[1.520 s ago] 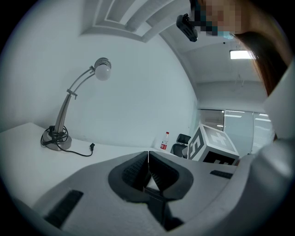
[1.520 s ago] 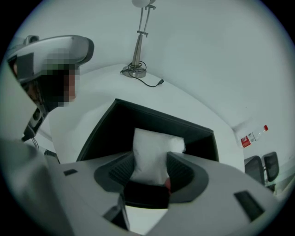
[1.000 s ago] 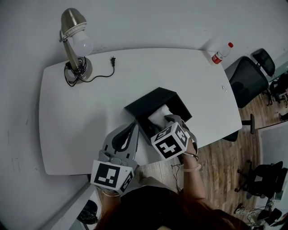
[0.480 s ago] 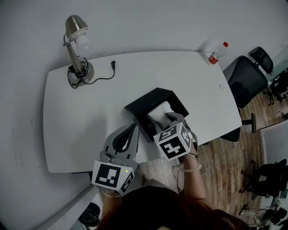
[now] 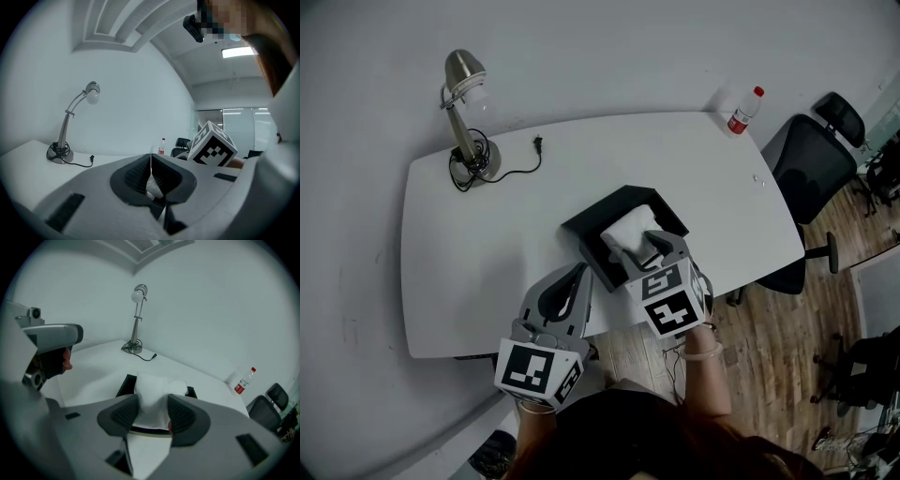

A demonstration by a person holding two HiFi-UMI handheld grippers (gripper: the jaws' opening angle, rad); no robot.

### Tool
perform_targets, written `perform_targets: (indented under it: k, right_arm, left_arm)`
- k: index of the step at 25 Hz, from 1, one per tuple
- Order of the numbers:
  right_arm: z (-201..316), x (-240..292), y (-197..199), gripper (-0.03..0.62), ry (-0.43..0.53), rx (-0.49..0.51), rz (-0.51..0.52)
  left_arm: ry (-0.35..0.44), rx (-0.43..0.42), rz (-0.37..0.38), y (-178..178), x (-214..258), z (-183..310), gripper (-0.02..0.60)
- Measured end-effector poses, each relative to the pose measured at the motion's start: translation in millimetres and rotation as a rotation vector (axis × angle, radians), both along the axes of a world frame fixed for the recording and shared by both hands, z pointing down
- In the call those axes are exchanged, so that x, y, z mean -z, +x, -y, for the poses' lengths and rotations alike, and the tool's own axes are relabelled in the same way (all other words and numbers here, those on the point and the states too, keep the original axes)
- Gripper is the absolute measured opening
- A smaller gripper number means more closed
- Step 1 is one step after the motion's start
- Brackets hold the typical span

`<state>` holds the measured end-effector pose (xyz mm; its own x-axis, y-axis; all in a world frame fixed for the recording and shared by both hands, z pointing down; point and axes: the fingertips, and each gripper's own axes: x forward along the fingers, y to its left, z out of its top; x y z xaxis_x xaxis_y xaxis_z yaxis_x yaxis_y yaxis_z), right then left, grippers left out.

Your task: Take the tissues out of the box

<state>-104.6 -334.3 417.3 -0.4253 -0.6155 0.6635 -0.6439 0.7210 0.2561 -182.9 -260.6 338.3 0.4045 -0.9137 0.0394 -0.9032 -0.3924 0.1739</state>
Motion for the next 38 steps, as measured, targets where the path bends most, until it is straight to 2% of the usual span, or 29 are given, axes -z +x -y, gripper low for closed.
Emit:
perform_targets:
  k: [16,23,38]
  right_arm:
    - [-25,31,8,0.209,0.129,-0.011,0.115]
    - [-40,45,21,0.209,0.186,-0.014,0.13]
    - [-82,69,41,0.206,0.247,0.024,0.206]
  left_arm:
    - [0.038,0.013,0.031,8,16,-37,0.026]
    - [0.057,0.01,0.046,21,23,-55,0.025]
    - [0.075,0.036,0.07,48,34,-99,0.025]
